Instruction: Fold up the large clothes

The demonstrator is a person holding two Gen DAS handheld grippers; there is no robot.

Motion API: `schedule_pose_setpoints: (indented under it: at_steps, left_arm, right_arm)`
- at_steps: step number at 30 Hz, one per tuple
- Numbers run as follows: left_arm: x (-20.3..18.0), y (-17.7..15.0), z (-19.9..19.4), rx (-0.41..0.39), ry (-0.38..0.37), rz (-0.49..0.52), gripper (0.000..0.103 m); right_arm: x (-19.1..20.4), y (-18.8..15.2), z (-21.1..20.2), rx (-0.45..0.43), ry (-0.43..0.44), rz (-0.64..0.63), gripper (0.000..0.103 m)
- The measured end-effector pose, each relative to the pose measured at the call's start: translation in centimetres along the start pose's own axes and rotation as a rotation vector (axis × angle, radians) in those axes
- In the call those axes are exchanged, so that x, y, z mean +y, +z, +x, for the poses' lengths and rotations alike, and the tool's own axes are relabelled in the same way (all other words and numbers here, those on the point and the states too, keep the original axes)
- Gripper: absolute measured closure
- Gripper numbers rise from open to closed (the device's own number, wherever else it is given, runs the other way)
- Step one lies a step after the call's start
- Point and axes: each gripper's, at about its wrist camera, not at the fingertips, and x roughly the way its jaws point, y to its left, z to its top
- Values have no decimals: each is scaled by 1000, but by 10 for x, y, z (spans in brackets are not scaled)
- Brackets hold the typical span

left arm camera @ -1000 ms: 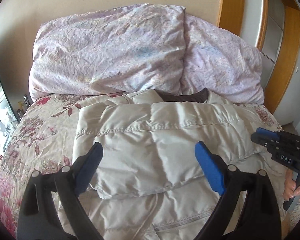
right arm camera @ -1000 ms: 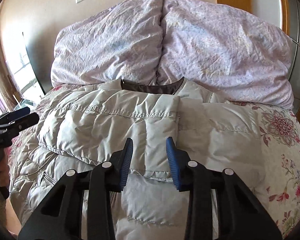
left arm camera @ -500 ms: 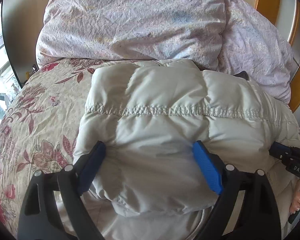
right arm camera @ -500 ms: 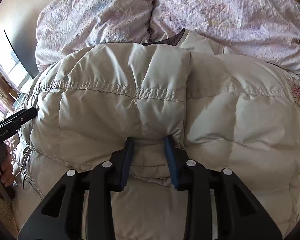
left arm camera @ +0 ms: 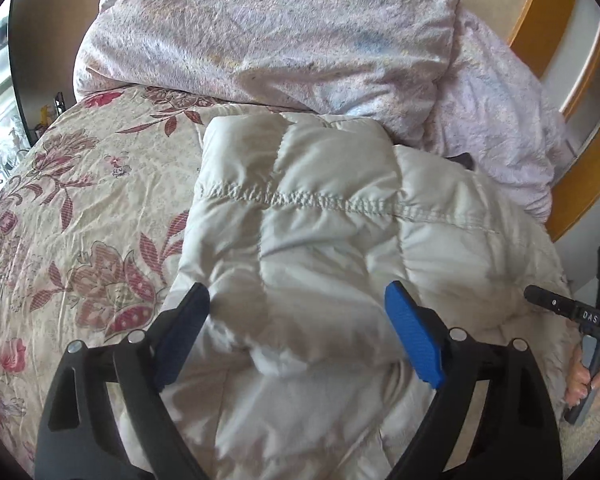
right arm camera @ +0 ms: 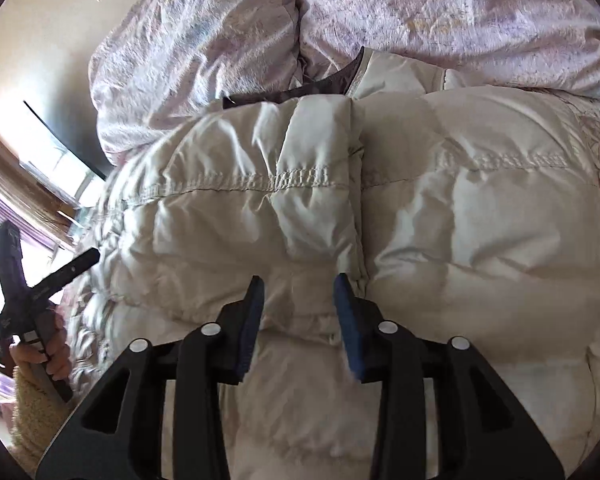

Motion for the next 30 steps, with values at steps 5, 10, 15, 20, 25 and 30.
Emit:
schedule_pose_setpoints:
  at_steps: [5,10,15,20,25,30]
  left_arm:
    - [44,-31,-60,7,-118,4,14]
    - [87,-75,-92,52,-121,-27,14]
    - [111,-116,-104,96,-200,-100,16]
    - [118,-141,-95,146,-259,-170,30]
    - [111,-154,-92,160,-305,-183,34]
    - [100,-166,-98,174,-347,-168,34]
  right_arm:
    - [-48,-38,-83,-39,16,58,22]
    - [-115,-94,-136,-1,-106,172,21]
    - [-159,-148,-157,40,-65,288,21]
    - [-166,-174,-152,82,-23,315,26]
    - [-161,-184,-139,135,85,319,34]
    - [-158,-190,-138,148,160,313,34]
